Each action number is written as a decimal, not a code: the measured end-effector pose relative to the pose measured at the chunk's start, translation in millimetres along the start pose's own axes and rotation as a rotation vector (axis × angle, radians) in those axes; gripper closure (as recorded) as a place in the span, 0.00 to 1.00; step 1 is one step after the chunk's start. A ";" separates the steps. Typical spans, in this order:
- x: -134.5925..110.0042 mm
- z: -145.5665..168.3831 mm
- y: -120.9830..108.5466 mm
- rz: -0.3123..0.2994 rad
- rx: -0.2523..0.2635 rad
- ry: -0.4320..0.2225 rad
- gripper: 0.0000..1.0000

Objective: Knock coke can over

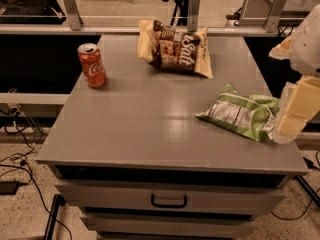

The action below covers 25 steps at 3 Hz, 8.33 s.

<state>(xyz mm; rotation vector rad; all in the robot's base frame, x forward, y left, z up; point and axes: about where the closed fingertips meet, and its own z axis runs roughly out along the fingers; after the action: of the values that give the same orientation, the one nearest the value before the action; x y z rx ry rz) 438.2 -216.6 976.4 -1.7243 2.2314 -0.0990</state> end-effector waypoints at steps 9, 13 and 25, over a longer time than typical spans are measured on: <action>-278.6 86.2 -151.6 -0.216 0.036 -0.714 0.00; -380.0 146.1 -173.2 -0.118 -0.018 -1.163 0.00; -345.7 157.3 -126.9 -0.087 0.013 -0.988 1.00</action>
Offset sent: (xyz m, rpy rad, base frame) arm 0.0779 0.0120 0.0081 0.0850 -0.0952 0.0482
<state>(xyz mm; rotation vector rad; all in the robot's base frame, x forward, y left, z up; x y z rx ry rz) 678.5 100.3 930.2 -1.3922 1.4088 0.5861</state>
